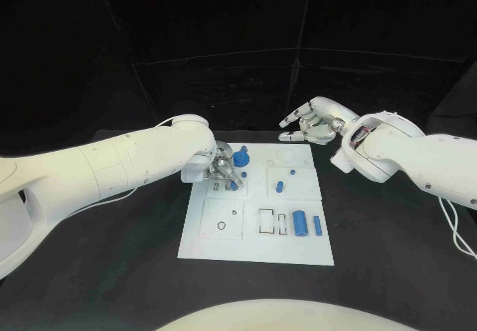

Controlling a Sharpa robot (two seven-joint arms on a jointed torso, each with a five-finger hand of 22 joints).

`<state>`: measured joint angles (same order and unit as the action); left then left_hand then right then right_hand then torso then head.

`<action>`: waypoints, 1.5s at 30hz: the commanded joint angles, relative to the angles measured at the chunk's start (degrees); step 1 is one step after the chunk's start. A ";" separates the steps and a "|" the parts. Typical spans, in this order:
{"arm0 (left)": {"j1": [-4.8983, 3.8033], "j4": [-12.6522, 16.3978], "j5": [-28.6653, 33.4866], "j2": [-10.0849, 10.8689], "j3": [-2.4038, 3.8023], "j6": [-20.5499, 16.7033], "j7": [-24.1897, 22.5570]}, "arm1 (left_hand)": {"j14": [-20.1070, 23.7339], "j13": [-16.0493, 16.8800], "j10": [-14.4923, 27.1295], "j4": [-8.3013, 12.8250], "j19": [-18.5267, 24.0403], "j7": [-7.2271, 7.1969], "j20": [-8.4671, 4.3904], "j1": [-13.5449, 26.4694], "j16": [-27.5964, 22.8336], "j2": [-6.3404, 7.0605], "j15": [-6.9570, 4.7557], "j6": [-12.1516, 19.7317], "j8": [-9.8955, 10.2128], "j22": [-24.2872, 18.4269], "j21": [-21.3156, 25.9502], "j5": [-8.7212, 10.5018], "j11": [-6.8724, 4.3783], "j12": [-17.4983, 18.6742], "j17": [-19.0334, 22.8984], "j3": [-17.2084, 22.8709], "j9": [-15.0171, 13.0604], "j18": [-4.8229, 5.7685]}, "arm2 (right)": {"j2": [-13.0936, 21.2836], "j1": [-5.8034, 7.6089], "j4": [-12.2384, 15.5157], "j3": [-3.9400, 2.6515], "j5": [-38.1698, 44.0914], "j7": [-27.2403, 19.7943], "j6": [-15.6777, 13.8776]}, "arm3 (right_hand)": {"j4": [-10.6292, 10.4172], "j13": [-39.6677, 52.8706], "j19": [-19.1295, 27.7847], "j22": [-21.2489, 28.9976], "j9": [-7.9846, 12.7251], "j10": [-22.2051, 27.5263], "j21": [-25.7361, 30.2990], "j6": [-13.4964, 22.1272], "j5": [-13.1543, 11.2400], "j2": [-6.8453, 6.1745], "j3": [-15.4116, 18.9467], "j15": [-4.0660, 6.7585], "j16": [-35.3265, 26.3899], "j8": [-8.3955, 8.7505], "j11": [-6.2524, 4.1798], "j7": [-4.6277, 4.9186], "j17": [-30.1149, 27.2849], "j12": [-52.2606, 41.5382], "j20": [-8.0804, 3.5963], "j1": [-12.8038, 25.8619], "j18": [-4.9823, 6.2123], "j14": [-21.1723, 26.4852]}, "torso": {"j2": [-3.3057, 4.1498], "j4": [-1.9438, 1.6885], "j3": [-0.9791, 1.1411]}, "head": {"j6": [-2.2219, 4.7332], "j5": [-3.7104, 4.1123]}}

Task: Assemble the parts on the task board

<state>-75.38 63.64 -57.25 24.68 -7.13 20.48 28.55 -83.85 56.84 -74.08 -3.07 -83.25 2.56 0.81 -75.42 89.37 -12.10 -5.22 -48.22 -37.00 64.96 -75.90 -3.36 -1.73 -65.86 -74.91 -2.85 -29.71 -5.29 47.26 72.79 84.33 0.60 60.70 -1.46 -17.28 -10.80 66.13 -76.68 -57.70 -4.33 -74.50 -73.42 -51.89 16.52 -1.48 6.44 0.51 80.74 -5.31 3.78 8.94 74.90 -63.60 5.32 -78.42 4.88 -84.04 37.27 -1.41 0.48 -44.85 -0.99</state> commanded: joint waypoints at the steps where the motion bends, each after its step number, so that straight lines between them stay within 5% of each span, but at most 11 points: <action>1: 0.01 0.14 1.96 0.15 -0.04 -1.20 -1.32 | -5.94 -0.18 0.43 3.74 0.19 0.13 -0.21 -2.49 0.25 -1.01 -0.26 0.69 0.42 0.03 -0.01 -0.80 0.06 0.44 -14.17 5.01 -0.17 0.58 | -0.11 0.13 -0.12 -0.04 -0.16 -0.13 0.63 | 0.01 -0.06 0.26 0.04 -0.08 0.29 0.28 -0.15 0.20 0.29 0.22 0.22 -0.15 -0.20 0.02 0.03 1.82 0.26 -0.04 -0.12 1.18 -2.84 | 0.00 -0.02 0.06 | -0.11 0.04; 4: 0.05 0.28 2.38 0.36 -0.04 -1.60 -1.54 | -5.92 -0.79 0.61 7.29 0.24 0.69 0.07 2.84 0.21 3.14 0.43 0.79 0.71 0.12 0.13 -1.06 1.46 0.89 -14.08 17.09 -0.44 0.38 | -0.19 0.13 -0.24 -0.04 -0.16 -0.18 0.69 | 0.05 -0.10 0.27 0.10 -0.08 0.32 0.32 -0.15 0.24 0.33 0.24 0.23 -0.17 -0.21 0.02 0.03 1.80 0.30 -0.04 -0.25 1.19 -2.84 | -0.03 -0.03 0.01 | -0.16 0.06; 7: 0.08 0.41 2.90 0.57 -0.04 -1.95 -1.62 | -5.92 -0.97 0.55 8.05 0.27 0.82 0.47 4.44 0.20 4.24 0.45 0.87 0.65 0.06 0.22 -1.08 0.79 0.91 -14.06 20.87 -0.62 0.55 | -0.25 0.13 -0.34 -0.04 -0.16 -0.19 0.72 | 0.05 -0.10 0.27 0.10 -0.08 0.32 0.32 -0.15 0.24 0.33 0.24 0.23 -0.17 -0.21 0.02 0.03 1.80 0.30 -0.04 -0.25 1.19 -2.84 | -0.02 -0.05 0.02 | -0.16 0.06; 10: 0.11 0.59 3.23 0.79 -0.04 -2.38 -1.75 | -5.90 -1.30 0.46 9.04 0.31 0.92 0.73 8.20 0.17 6.80 0.35 0.97 0.13 0.04 0.35 -0.92 0.98 0.90 -14.00 28.55 -1.26 0.58 | -0.30 0.13 -0.43 -0.04 -0.16 -0.21 0.74 | 0.05 -0.10 0.27 0.10 -0.08 0.32 0.32 -0.15 0.24 0.33 0.24 0.23 -0.17 -0.21 0.02 0.03 1.80 0.30 -0.04 -0.25 1.19 -2.84 | 0.01 -0.05 0.03 | -0.15 0.05; 15: 0.15 1.40 3.50 1.55 -0.03 -3.24 -1.97 | -5.90 -1.58 0.39 9.69 0.30 0.96 0.66 10.15 0.16 8.63 0.49 1.21 -0.48 0.09 0.42 -0.83 0.84 0.90 -13.96 33.23 -1.91 0.51 | -0.39 0.13 -0.65 -0.04 -0.16 -0.25 0.80 | 0.06 -0.12 0.25 0.07 -0.08 0.34 0.31 -0.15 0.27 0.38 0.25 0.23 -0.19 -0.22 0.01 0.03 1.78 0.32 -0.05 -0.31 1.18 -2.84 | 0.01 -0.03 0.01 | -0.19 0.07; 32: 0.34 4.93 3.59 5.52 -0.05 -8.33 -1.50 | -5.96 -1.32 -0.16 10.39 0.17 0.88 0.56 11.15 0.27 9.95 0.45 1.21 -1.38 0.41 0.32 -0.80 0.69 0.45 -14.23 37.14 -2.73 0.54 | -0.24 0.13 -0.98 -0.04 -0.16 -0.31 0.83 | 0.05 -0.17 0.28 0.16 -0.08 0.37 0.36 -0.15 0.30 0.41 0.27 0.24 -0.26 -0.22 0.01 0.03 1.69 0.38 -0.05 -0.33 1.20 -2.82 | 0.01 -0.07 0.05 | -0.59 -0.19; 45: 1.53 4.47 1.51 5.82 -0.07 -10.17 -0.93 | -5.96 -1.25 -0.41 9.65 0.16 0.75 0.53 12.32 0.26 10.25 0.41 0.89 -2.05 0.37 0.39 -0.70 0.62 0.25 -14.21 38.12 -3.22 0.52 | -0.18 0.13 -1.03 -0.04 -0.16 0.03 0.77 | 0.01 -0.17 0.26 0.14 -0.08 0.37 0.36 -0.15 0.32 0.46 0.33 0.24 -0.24 -0.23 0.02 0.03 1.74 0.38 -0.06 -0.33 1.19 -2.83 | 0.05 0.09 -0.01 | -0.77 -0.43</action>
<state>-73.88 68.17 -54.27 30.56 -7.20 11.63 27.48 -84.06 55.53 -74.01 -2.51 -82.84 3.29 1.23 -63.45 89.37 -1.81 -5.00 -47.16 -38.84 65.33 -75.68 -4.16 -1.03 -65.24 -74.91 25.98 -32.90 -5.29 47.04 72.78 83.34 0.60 60.70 -1.48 -16.70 -10.80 66.02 -76.69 -57.61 -4.33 -74.51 -73.42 -51.89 16.52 -1.48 6.43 0.51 80.67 -5.31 3.79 8.94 74.93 -63.60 5.32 -78.42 5.35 -84.04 37.29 -1.41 0.50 -45.58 -1.42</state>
